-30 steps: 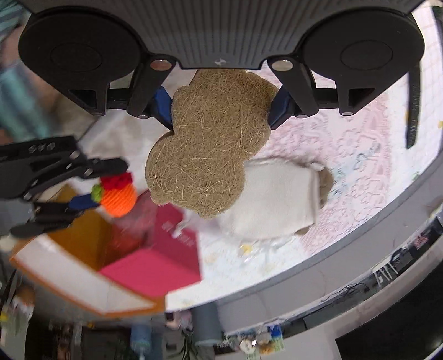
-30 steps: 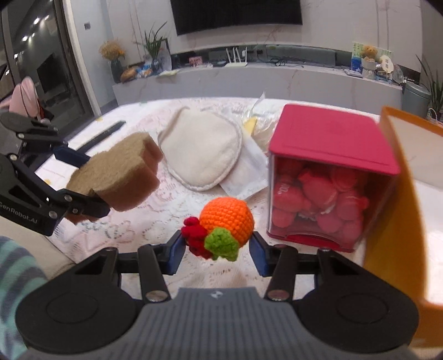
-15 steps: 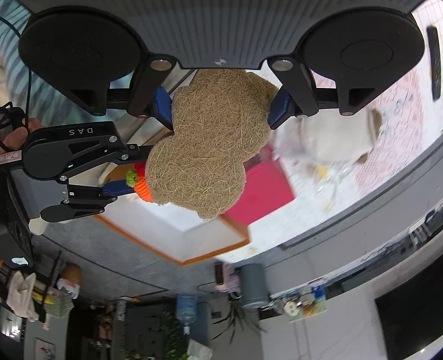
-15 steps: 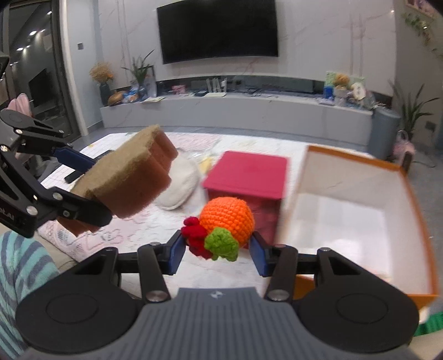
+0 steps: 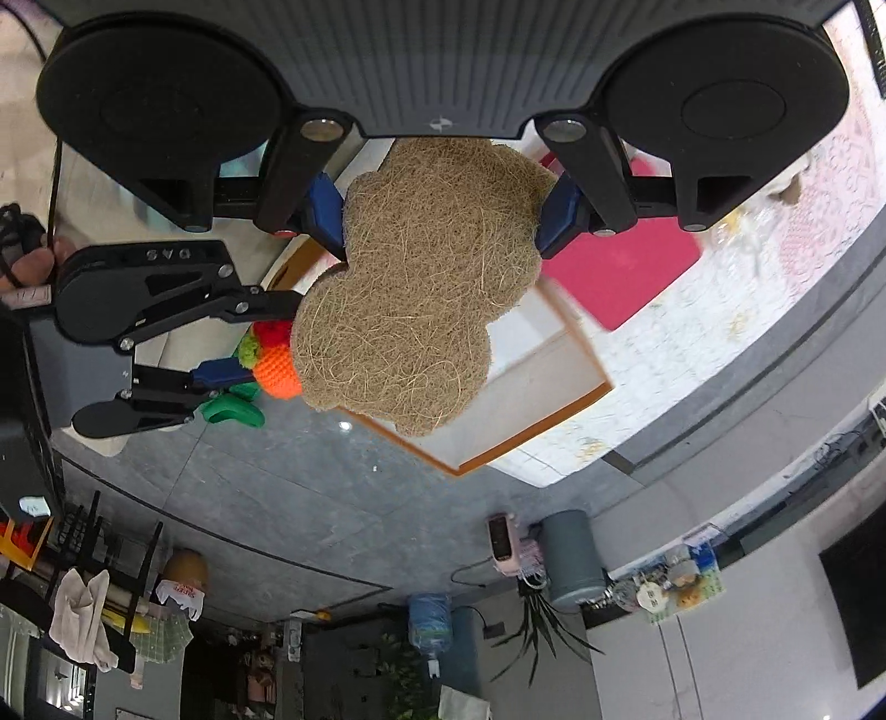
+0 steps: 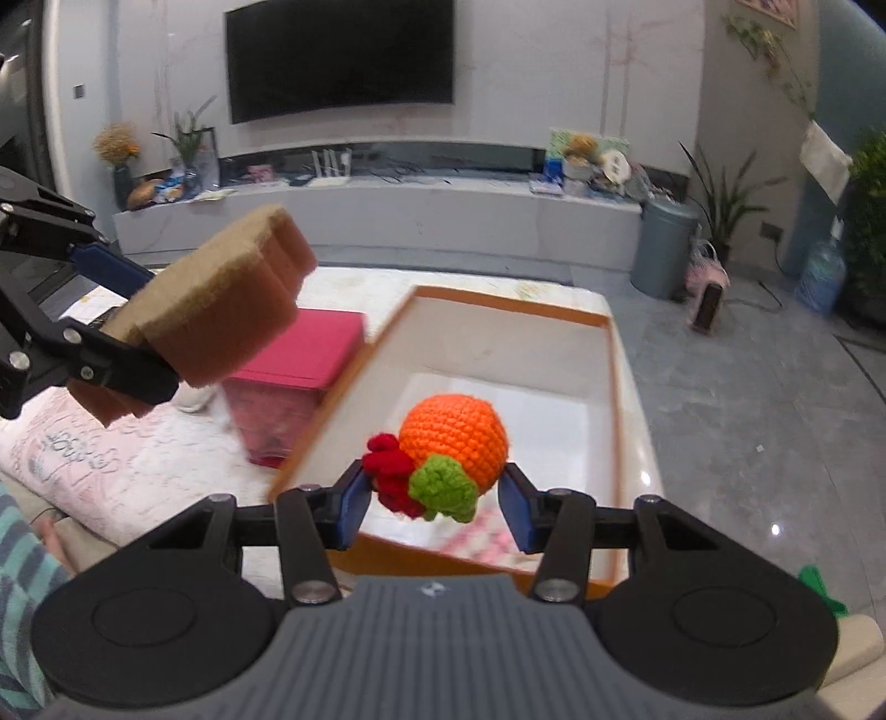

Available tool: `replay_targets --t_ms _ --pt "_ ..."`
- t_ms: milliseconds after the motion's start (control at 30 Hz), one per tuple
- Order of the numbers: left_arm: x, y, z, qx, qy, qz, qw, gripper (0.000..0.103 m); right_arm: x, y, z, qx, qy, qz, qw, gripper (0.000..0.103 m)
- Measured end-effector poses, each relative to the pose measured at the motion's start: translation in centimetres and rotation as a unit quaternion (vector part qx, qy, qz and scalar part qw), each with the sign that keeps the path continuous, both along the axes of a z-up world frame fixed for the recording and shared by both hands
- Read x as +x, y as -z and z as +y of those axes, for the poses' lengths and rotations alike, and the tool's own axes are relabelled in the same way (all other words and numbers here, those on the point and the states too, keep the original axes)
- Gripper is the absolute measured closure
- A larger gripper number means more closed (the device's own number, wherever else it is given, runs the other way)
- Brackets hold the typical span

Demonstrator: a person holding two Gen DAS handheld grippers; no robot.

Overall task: Organize soft objects
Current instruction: 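Carry the orange fruit and brown sponge over the orange-rimmed box with both tools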

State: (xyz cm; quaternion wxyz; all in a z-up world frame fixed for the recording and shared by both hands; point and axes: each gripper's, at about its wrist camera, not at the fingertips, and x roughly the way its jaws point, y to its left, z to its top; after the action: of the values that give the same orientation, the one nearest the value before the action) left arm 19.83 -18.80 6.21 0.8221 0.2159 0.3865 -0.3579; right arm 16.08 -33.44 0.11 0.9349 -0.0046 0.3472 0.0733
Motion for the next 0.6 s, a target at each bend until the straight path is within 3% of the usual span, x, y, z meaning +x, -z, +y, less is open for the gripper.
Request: replay_targets --t_ms 133,333,600 --pt "2.1 0.8 -3.1 0.021 -0.004 0.007 0.9998 0.022 2.0 0.4 -2.4 -0.017 0.016 0.009 1.0 0.053" --pt "6.0 4.1 -6.9 0.091 0.004 -0.009 0.9958 0.022 5.5 1.9 -4.1 -0.06 0.007 0.011 0.998 0.053" --pt "9.3 8.5 -10.5 0.173 0.025 -0.022 0.9845 0.022 11.1 5.4 -5.0 -0.094 -0.025 0.067 0.993 0.053"
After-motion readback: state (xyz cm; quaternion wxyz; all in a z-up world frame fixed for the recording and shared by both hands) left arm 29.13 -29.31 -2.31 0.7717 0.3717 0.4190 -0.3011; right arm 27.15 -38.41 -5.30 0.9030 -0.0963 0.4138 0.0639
